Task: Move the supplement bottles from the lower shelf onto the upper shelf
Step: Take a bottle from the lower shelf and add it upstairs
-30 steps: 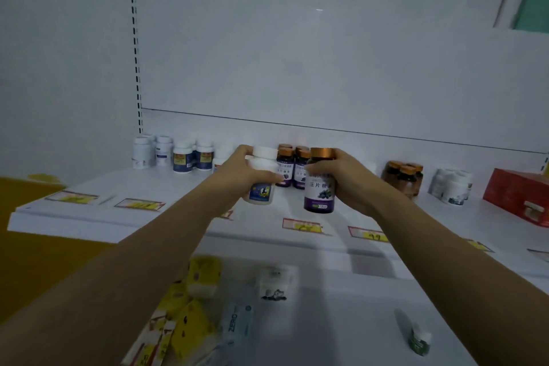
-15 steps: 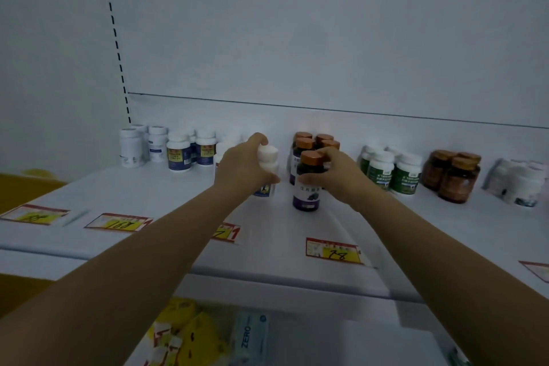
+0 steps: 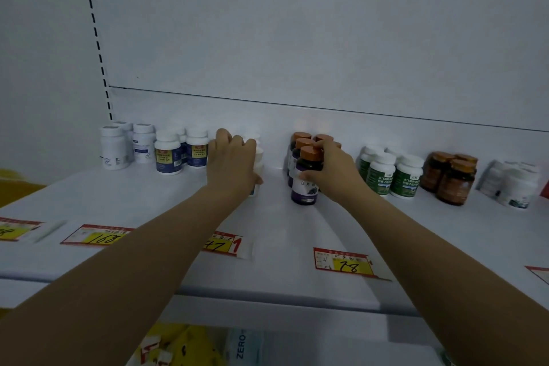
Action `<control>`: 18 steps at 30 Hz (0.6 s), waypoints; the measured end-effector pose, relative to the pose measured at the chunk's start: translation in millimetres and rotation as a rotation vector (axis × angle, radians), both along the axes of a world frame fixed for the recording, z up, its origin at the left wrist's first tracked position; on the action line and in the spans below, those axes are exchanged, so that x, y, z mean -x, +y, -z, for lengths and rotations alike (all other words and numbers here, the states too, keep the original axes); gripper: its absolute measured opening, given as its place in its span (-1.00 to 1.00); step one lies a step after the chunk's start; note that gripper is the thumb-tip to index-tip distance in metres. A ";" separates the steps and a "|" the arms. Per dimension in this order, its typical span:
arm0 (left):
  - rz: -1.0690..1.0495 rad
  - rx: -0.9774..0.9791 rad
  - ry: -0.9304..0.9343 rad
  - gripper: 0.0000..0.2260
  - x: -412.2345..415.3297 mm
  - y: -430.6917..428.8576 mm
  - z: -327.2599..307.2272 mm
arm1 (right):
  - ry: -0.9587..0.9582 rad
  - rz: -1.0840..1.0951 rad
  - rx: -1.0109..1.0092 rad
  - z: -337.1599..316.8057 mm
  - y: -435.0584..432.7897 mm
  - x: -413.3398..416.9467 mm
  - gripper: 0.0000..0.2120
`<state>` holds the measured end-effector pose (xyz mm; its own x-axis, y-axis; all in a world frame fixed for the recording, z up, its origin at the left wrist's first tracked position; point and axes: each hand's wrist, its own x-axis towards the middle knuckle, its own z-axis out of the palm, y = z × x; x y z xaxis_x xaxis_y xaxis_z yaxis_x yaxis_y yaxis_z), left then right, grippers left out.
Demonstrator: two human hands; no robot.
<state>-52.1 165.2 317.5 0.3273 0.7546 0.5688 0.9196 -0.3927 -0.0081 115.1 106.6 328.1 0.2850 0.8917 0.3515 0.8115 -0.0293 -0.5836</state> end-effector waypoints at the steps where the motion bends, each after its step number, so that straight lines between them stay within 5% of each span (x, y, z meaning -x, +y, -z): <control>1: 0.002 0.007 -0.001 -0.51 -0.2 1.2 -0.6 | -0.009 0.003 -0.003 0.9 2.2 -0.8 -0.38; 18: -0.027 0.042 0.062 -0.55 10.4 7.7 -0.2 | -0.066 0.059 -0.043 6.7 20.0 -5.6 -0.29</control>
<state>-62.4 172.9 317.7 0.3402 0.7864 0.5156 0.9281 -0.3689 -0.0496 120.7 126.5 321.4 0.3118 0.8575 0.4092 0.8457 -0.0542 -0.5308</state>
